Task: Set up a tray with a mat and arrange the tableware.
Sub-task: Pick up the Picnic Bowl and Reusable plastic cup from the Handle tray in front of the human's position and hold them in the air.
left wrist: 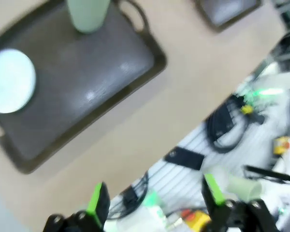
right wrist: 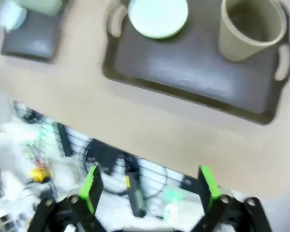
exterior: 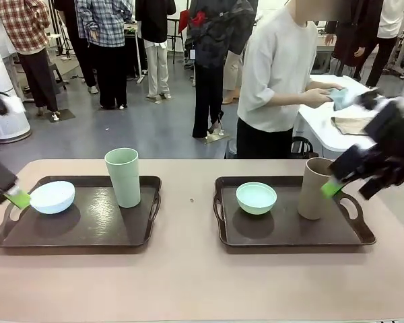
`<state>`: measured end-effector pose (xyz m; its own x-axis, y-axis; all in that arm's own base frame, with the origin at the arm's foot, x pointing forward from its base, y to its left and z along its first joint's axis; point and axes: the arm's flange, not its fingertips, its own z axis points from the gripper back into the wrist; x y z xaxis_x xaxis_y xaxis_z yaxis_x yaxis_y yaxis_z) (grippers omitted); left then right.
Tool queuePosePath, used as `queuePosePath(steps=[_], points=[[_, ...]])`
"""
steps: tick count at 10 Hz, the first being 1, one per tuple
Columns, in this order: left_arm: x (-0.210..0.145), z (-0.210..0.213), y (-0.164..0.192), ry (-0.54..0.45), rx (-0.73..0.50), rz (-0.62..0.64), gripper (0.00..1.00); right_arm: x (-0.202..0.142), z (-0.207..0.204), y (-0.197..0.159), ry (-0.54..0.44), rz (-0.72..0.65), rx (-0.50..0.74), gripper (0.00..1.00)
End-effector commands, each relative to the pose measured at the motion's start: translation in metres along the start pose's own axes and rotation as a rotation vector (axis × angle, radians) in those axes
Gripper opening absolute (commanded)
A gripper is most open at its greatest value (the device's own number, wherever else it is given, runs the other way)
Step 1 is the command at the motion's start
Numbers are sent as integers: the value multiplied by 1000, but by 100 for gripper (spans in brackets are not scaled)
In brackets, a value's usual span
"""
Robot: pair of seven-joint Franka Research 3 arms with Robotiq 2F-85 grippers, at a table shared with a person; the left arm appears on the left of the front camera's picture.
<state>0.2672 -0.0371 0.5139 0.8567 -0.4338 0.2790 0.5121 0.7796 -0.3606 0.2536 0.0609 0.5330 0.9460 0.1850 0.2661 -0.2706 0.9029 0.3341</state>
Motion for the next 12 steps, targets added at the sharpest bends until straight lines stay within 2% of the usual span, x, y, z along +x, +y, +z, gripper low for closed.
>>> queuePosePath(steps=[1, 3, 4, 7, 9, 12], points=[[-32, 14, 15, -145, -181, 54, 100, -55, -3, -52, -125, -92, 295, 100], [-58, 34, 45, -370, -312, 176, 100, -73, 5, -87, -205, -179, 515, 100], [-69, 38, 57, -425, -341, 210, 100, -78, 0, -101, -191, -235, 596, 100], [-102, 49, 91, -490, -403, 278, 100, -89, -9, -144, -190, -373, 658, 100], [-125, 53, 110, -523, -435, 349, 100, -94, -12, -160, -187, -424, 681, 100], [-150, 58, 133, -520, -452, 363, 100, -111, -10, -184, -216, -485, 694, 100]])
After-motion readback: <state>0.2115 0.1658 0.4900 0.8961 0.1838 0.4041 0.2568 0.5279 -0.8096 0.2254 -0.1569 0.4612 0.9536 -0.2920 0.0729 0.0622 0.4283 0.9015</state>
